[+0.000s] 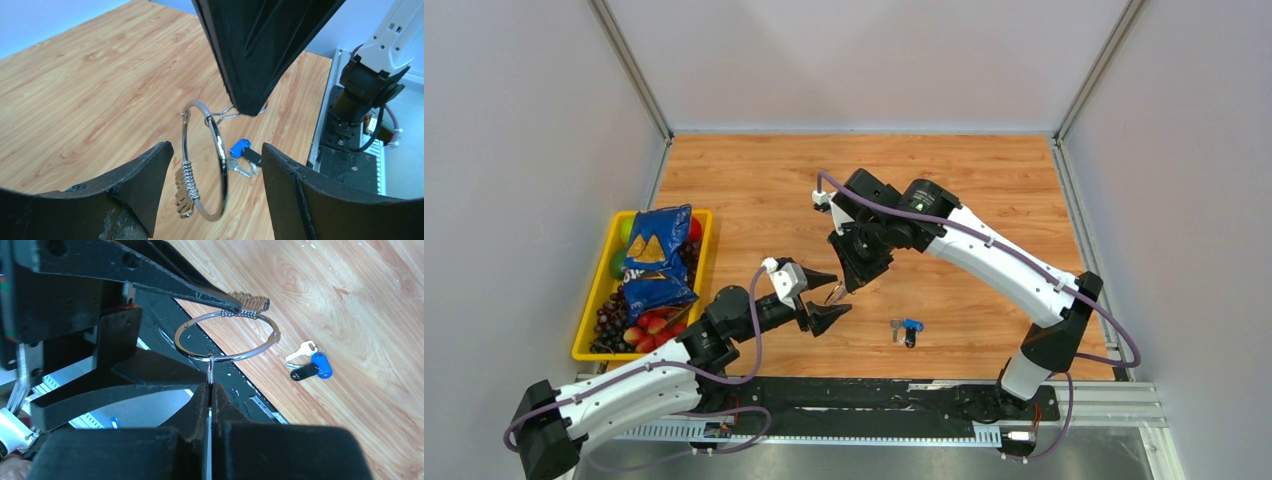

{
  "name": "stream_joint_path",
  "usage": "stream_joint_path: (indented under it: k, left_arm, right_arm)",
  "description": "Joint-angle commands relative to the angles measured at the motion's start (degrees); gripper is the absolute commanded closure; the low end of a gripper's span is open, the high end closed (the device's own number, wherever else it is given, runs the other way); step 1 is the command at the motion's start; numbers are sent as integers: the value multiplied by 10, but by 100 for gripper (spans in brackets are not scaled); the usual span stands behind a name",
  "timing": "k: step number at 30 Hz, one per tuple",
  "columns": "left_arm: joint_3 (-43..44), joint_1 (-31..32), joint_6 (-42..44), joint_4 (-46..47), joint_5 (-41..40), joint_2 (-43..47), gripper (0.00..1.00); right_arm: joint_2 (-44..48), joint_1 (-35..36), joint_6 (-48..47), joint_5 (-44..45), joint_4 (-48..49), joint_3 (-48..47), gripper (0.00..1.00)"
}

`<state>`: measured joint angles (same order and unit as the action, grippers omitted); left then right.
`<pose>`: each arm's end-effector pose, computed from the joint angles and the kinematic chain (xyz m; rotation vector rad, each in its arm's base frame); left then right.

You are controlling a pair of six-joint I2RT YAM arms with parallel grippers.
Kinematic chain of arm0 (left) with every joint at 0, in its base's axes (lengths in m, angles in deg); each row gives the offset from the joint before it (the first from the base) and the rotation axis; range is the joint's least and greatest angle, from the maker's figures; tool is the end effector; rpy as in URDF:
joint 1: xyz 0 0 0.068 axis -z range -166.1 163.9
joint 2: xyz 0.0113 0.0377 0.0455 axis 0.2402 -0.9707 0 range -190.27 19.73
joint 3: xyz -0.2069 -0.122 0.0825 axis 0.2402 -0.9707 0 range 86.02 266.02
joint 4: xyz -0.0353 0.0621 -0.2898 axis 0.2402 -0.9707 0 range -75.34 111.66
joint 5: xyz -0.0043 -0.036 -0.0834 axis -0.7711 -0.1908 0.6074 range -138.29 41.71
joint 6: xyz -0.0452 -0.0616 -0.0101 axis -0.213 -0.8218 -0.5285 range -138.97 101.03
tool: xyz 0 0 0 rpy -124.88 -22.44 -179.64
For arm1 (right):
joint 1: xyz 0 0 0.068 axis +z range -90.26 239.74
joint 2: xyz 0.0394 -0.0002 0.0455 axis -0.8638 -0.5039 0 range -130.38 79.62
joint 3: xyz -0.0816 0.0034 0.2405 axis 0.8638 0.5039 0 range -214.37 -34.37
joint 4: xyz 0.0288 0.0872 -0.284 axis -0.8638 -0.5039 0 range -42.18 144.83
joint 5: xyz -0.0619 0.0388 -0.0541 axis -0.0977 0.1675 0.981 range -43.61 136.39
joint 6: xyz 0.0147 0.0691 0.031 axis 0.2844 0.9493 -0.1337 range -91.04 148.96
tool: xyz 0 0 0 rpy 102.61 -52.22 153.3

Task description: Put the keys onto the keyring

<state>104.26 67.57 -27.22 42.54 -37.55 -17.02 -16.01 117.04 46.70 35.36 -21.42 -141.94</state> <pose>0.1389 -0.2094 0.2322 0.7668 1.4238 -0.9926 0.1891 0.3179 0.3495 -1.0193 2.6498 0.6113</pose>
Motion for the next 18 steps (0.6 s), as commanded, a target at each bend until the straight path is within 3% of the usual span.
stream_joint_path:
  k: [1,18]
  left_arm:
    - [-17,6,44,72,-12,-1,25]
    - [-33,19,78,150,-25,-28,30]
  right_arm:
    - [-2,7,10,-16,-21,-33,100]
    - [-18,34,25,-7,-36,-60,100]
